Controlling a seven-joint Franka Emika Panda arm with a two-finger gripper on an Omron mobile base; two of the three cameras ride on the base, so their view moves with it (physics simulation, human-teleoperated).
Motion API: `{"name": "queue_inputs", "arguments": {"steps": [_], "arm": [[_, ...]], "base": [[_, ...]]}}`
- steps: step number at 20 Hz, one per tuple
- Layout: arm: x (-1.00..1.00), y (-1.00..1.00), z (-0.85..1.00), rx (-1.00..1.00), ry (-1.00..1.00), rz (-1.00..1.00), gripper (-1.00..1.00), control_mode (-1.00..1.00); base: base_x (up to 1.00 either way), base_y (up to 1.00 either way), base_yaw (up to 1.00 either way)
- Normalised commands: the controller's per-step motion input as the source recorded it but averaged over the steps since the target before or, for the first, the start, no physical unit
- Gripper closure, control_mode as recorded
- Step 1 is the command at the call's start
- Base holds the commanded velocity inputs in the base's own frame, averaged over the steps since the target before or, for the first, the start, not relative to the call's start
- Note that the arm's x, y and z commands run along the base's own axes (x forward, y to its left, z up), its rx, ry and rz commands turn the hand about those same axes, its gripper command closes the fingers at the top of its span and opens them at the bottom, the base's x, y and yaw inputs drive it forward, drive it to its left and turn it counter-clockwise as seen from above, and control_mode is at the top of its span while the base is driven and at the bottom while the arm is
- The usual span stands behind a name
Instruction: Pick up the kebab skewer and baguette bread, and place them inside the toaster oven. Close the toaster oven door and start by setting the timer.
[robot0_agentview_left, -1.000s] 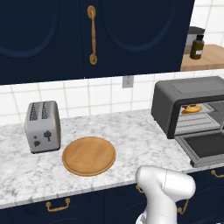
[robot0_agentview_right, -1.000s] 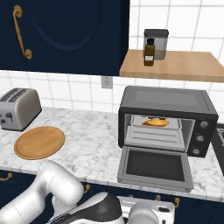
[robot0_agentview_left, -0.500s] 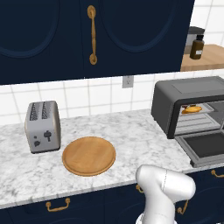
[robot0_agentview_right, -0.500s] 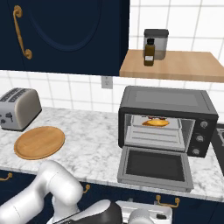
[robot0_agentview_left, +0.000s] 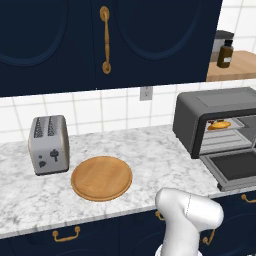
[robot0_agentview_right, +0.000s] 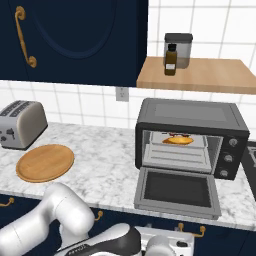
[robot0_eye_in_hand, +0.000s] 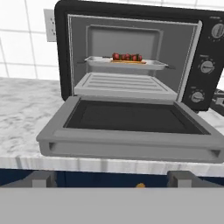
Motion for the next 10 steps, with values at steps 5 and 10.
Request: {"name": "queue_inputs", "arguments": {"steps": [5,10], "arm": [[0.0,0.0,-0.43,0.0,0.0,0.0,-1.0,-1.0],[0.18,0.0,-0.11,0.0,0.0,0.0,-1.0,-1.0]], "base": [[0.0,0.0,0.0],[0.0,0.0,0.0]]}}
